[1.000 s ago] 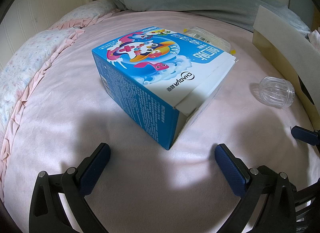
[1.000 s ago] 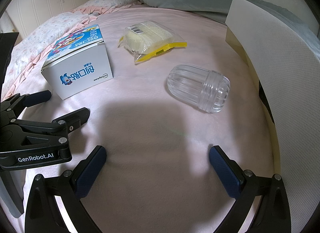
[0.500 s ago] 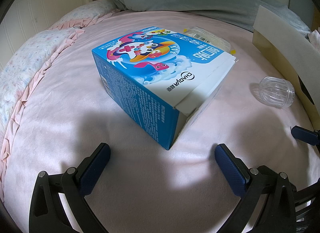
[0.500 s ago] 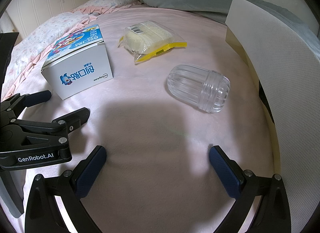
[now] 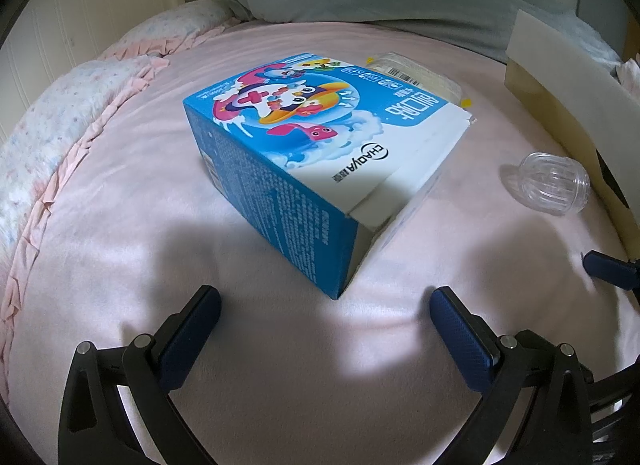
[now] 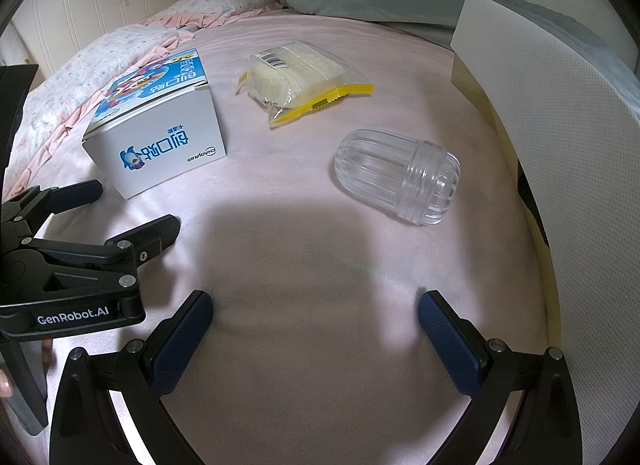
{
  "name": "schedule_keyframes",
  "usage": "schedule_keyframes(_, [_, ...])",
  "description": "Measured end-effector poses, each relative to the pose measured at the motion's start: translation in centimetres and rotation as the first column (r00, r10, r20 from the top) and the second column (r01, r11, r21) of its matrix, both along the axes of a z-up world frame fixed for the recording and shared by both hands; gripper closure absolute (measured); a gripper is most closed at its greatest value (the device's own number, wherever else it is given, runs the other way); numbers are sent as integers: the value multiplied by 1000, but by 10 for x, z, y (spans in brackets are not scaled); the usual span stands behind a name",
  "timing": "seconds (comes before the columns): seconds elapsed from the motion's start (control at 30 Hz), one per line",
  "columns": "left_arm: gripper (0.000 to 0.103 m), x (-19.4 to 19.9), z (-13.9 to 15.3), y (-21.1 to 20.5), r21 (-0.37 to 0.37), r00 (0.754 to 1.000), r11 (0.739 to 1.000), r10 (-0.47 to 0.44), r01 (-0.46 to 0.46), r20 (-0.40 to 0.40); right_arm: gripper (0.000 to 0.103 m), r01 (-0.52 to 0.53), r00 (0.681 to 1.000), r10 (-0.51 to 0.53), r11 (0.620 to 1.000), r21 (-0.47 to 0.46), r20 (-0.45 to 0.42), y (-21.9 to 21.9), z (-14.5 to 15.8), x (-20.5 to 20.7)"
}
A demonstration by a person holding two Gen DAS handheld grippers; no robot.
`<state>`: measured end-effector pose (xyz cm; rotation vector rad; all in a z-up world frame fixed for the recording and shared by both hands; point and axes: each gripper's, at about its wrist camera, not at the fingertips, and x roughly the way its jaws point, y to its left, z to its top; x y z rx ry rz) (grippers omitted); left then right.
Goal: Organize objects
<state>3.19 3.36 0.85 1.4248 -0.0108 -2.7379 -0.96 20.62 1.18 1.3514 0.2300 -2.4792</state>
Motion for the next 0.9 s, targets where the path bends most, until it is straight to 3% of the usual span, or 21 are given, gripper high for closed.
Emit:
schedule_keyframes(0.5, [3,-6,6,3,21,999,1000,8,-9,49,0,-9,999,9,1000,1,45,4,2,1])
schedule_keyframes(0.67, [31,-6,19,1,40,1000,999,8,-10,29,0,-42,996,43,999,-12,73,17,6,22])
schedule_keyframes(0.7, [32,-5,23,1,47,1000,999,6,-7,24,0,-46,996,47,999,-19,76,19,7,25])
schedule_keyframes(0.77, [32,3,31,-4,74,1000,997,15,-16,8,3,-70,994,72,997,-27,84,23,12,33])
schedule_keyframes(0.83, [32,-4,37,-26,121,1000,992,22,-21,-9,23,-74,992,79,996,-47,95,29,20,35])
schedule_keyframes(0.9, [32,1,48,-34,158,999,987,31,-26,-30,32,-53,990,69,990,-131,125,35,37,28])
